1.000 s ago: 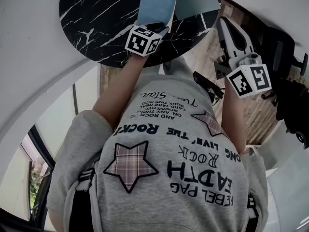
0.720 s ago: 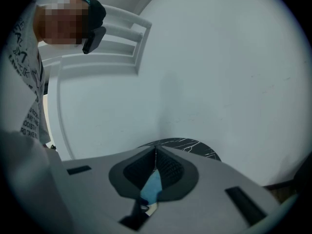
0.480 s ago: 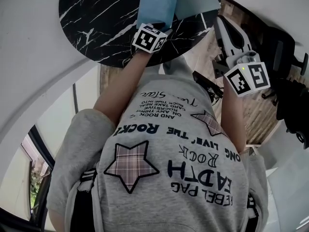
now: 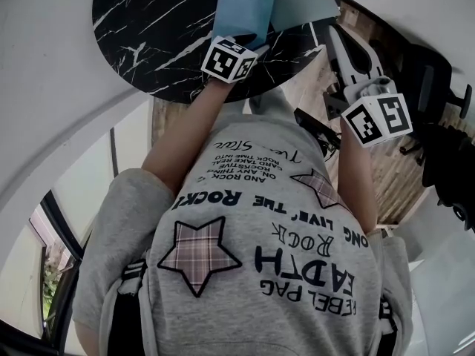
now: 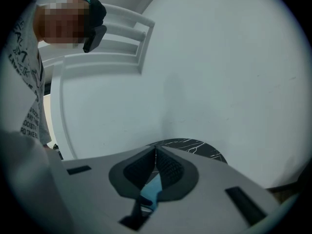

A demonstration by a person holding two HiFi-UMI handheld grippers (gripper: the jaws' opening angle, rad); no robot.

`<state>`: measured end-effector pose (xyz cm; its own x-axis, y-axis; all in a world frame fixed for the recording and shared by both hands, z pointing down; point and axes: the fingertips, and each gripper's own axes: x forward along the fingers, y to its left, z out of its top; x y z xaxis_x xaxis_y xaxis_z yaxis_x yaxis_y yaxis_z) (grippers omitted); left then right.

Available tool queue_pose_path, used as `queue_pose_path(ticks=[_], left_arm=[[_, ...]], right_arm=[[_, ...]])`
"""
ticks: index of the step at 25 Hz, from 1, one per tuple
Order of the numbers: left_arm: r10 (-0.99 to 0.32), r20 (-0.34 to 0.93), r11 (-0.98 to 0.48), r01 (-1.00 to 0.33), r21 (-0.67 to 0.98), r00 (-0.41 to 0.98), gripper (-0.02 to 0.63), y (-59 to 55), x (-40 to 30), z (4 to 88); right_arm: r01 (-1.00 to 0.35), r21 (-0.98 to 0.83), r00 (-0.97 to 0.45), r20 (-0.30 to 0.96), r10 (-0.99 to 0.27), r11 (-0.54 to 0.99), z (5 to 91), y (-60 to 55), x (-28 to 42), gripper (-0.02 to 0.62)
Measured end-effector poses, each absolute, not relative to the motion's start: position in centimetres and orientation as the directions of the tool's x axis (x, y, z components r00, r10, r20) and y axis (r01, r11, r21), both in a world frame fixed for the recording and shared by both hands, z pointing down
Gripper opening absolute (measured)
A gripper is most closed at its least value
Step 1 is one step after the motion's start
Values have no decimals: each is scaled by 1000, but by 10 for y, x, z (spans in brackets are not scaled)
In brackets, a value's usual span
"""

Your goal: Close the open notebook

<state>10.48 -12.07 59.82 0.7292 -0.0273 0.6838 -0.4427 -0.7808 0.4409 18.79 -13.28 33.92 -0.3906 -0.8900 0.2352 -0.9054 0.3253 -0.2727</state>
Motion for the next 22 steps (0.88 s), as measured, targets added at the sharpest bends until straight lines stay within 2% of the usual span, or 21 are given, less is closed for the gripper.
queue_pose_path(ticks=[7,11,12,17,22], left_arm=[[-127,618,-786,-459,414,776,153,-145,89,557],[-173,570,-772,-470,428,804,26,-156,74,532],[-180,561,-772,-470,429,808,11,-158,70,526],[-287,529,-769,-522,370,798,9,-177,48,494],[-440,442,-732,-598,328,782,9,-199,17,450]], right_arm=[[-891,-264,-428,217,-877,370,333,-143,174,12],[-877,-263,-458,211,-864,401,330,-150,161,14],[-874,-263,-465,208,-860,409,328,-152,158,12],[-852,-260,-506,183,-843,455,321,-166,146,12],[-826,-246,-550,164,-819,506,314,-180,132,12]])
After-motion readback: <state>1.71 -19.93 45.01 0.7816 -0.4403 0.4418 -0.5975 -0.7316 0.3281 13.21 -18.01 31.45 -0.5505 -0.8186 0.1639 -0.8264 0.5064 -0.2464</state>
